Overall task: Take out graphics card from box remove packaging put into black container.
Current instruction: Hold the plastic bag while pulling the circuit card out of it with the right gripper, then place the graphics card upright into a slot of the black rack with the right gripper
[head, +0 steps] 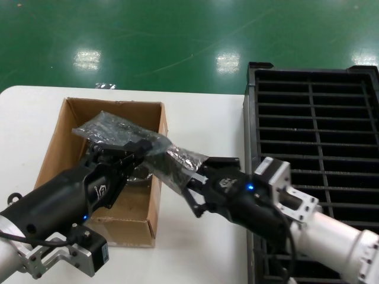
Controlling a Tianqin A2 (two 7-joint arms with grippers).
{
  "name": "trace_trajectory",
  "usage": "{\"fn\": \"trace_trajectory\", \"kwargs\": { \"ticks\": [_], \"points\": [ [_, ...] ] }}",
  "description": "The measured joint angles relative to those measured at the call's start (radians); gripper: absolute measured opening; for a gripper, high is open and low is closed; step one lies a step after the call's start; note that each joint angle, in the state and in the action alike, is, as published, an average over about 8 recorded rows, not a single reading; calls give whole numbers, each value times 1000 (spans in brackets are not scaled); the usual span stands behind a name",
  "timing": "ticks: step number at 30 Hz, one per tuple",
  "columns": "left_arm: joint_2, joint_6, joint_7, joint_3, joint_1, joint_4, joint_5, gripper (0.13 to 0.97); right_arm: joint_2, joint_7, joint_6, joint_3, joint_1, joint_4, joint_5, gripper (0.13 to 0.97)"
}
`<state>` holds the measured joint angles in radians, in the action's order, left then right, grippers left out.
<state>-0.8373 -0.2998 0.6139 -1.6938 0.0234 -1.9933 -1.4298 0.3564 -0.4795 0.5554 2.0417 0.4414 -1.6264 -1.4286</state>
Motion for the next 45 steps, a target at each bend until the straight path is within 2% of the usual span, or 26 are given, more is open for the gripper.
{"fn": "trace_trajectory", "kwargs": {
  "ticks": [8,15,28,34,45],
  "points": [
    [0,0,0,0,0,0,0,139,106,-96,46,-59,-65,-148,81,191],
    [0,0,0,0,0,0,0,139,227,-144,87,-141,-142,-268,93,191],
    [0,0,0,0,0,0,0,139,454,-204,99,-406,-332,-417,97,191],
    [0,0,0,0,0,0,0,139,478,-230,94,-490,-368,-430,136,191],
    [0,0,0,0,0,0,0,139,477,-235,94,-499,-370,-430,144,191]
  ]
}}
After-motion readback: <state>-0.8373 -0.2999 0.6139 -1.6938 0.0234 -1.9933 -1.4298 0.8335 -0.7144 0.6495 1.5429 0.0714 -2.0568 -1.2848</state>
